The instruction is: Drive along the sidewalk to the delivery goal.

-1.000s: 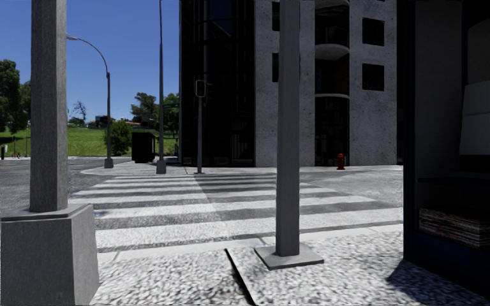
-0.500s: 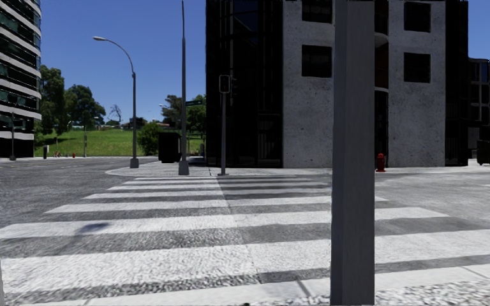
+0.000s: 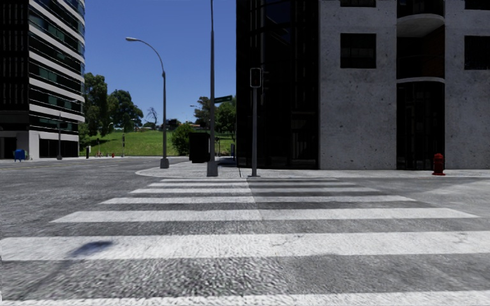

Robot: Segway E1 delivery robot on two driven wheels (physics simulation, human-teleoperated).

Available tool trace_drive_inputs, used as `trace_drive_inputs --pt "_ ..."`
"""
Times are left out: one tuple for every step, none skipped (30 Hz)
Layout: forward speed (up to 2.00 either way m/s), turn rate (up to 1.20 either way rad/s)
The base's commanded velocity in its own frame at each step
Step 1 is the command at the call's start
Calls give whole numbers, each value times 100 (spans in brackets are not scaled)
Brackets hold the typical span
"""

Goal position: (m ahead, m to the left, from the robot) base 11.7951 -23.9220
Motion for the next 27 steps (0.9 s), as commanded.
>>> trace_drive_inputs --pt "148 0" --pt "148 0" --pt "148 0" --pt "148 0" --pt "148 0" --pt "148 0" --pt "148 0" --pt "148 0" --pt "148 0" --pt "148 0" --pt "148 0" --pt "148 0" --pt "148 0" --pt "148 0" --pt "148 0" --pt "148 0" --pt "148 0" --pt "148 0" --pt "148 0" --pt "148 0" --pt "148 0" --pt "148 0" --pt "148 0" --pt "148 0" --pt "148 0" --pt "148 0" --pt "148 0"
